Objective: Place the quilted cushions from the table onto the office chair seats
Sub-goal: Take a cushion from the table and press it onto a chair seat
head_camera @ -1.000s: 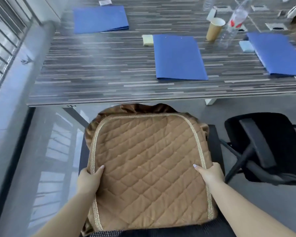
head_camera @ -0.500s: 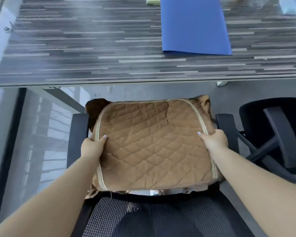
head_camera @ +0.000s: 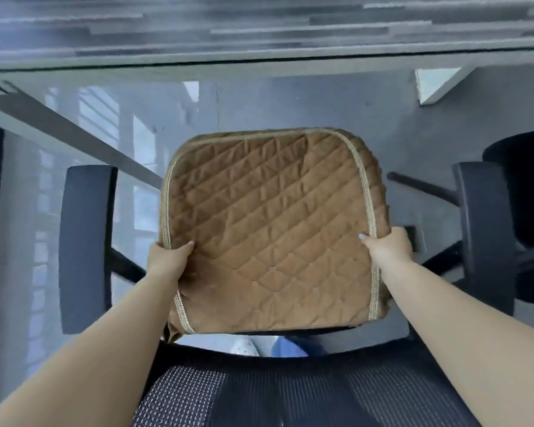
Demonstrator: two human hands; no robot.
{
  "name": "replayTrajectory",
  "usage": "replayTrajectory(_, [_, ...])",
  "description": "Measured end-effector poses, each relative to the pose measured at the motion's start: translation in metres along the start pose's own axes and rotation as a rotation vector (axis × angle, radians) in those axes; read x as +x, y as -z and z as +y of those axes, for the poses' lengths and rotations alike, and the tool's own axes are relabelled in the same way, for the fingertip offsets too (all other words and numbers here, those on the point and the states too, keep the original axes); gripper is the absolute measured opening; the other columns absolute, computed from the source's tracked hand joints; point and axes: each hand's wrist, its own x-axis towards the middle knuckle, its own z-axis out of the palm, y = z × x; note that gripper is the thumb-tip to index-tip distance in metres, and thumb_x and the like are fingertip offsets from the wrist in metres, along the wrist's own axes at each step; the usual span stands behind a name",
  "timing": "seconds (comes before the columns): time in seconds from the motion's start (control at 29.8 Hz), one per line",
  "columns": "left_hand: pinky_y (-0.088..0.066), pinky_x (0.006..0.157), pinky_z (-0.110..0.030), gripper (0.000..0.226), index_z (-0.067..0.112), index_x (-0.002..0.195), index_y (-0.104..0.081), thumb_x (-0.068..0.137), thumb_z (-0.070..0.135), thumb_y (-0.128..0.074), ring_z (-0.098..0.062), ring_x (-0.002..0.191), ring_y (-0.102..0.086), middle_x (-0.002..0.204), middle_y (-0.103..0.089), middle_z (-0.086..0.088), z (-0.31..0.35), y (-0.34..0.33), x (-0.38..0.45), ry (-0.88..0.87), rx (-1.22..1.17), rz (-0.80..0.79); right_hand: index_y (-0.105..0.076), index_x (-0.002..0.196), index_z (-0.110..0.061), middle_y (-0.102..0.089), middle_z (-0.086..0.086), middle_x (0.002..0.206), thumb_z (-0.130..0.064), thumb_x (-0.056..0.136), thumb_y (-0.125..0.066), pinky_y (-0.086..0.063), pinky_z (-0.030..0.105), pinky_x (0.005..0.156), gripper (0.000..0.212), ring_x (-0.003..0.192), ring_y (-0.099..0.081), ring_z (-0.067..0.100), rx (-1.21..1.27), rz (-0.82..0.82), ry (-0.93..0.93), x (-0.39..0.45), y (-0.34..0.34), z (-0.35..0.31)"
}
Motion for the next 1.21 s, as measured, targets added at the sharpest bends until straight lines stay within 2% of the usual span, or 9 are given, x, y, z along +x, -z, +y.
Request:
replayTrajectory(0.17, [-0.05,0.094,-0.047,0.068,0.006,0.128,-0.046,0.073,0.032,-0.078,-0.036,0.109,-0.06,0.123,-0.06,-0.015,-0.026,-0.016,0.013,0.001,0.029,-0.02,-0.06,0.095,-0.005,-0.067,0.013,0.099,-0.016,0.081,-0.072,-0.05,0.037,0.077,0.021,0.087,-0.062,0.033,-0.006,-0.025,0.0,0.007,-0.018,0.033])
replayTrajectory(0.4, [-0.05,0.094,-0.051,0.068,0.004,0.13,-0.046,0.075,0.027,-0.079,-0.036,0.11,-0.06,0.125,-0.06,-0.014,-0.055,-0.024,0.023,0.018,0.033,-0.077,-0.055,0.115,-0.001,-0.065,0.019,0.11,-0.029,0.081,-0.071,-0.043,0.033,0.068,0.047,0.094,-0.062,0.037,-0.129,-0.054,-0.073,0.014,-0.023,0.059])
replayTrajectory(0.54, [-0.048,0.097,-0.051,0.075,0.007,0.136,-0.043,0.074,0.03,-0.079,-0.037,0.114,-0.058,0.131,-0.057,-0.016,-0.059,-0.025,0.019,-0.018,0.068,-0.073,-0.054,0.119,-0.005,-0.061,0.019,0.115,-0.032,0.08,-0.071,-0.052,0.041,0.079,0.05,0.095,-0.061,0.037,-0.117,-0.048,-0.109,0.009,-0.027,0.065])
replayTrajectory(0.67, [-0.031,0.11,-0.053,0.098,0.011,0.151,-0.015,0.078,0.037,-0.075,-0.041,0.136,-0.032,0.151,-0.029,-0.021,-0.05,-0.026,-0.004,-0.067,0.254,-0.046,-0.041,0.137,-0.01,-0.046,0.023,0.132,-0.025,0.084,-0.069,-0.043,0.045,0.094,0.062,0.115,-0.049,0.039,-0.097,0.03,-0.117,-0.004,-0.025,0.05])
replayTrajectory(0.81, [-0.019,0.114,-0.047,0.097,0.017,0.154,-0.005,0.083,0.036,-0.069,-0.035,0.144,-0.016,0.158,-0.012,-0.016,-0.032,-0.037,-0.026,-0.277,0.402,0.013,-0.035,0.144,-0.017,-0.033,0.018,0.144,-0.021,0.084,-0.069,-0.035,0.046,0.103,0.069,0.132,-0.034,0.034,-0.183,0.124,0.187,-0.024,-0.027,0.013])
replayTrajectory(0.91, [-0.021,0.114,-0.047,0.094,0.02,0.153,-0.011,0.082,0.039,-0.069,-0.036,0.144,-0.017,0.157,-0.014,-0.015,-0.009,-0.055,-0.021,-0.499,0.551,-0.013,-0.036,0.143,-0.021,-0.028,0.012,0.15,-0.027,0.084,-0.068,-0.031,0.043,0.107,0.068,0.136,-0.03,0.031,-0.395,0.026,0.503,-0.025,-0.04,-0.022])
replayTrajectory(0.97, [-0.019,0.116,-0.049,0.093,0.023,0.153,-0.013,0.081,0.041,-0.069,-0.034,0.146,-0.012,0.158,-0.012,-0.013,0.01,-0.072,-0.015,-0.615,0.643,-0.035,-0.027,0.147,-0.027,-0.012,0.009,0.157,-0.034,0.084,-0.067,-0.024,0.047,0.113,0.074,0.143,-0.016,0.031,-0.557,-0.076,0.64,-0.022,-0.053,-0.045])
replayTrajectory(1.07, [-0.014,0.116,-0.054,0.098,0.029,0.153,-0.006,0.08,0.044,-0.069,-0.028,0.149,-0.002,0.161,-0.005,-0.007,0.027,-0.095,-0.005,-0.732,0.778,-0.04,-0.008,0.15,-0.036,0.012,0.003,0.159,-0.044,0.082,-0.066,-0.016,0.061,0.112,0.09,0.147,0.007,0.028,-0.777,-0.193,0.708,-0.012,-0.073,-0.065])
replayTrajectory(1.21, [-0.015,0.116,-0.054,0.1,0.028,0.153,-0.002,0.08,0.048,-0.068,-0.025,0.149,0.001,0.162,0.002,-0.004,0.024,-0.114,0.012,-0.706,0.91,-0.001,0.008,0.148,-0.04,0.02,0.003,0.158,-0.051,0.08,-0.066,-0.025,0.067,0.105,0.102,0.146,0.014,0.029,-0.953,-0.255,0.613,0.005,-0.098,-0.067])
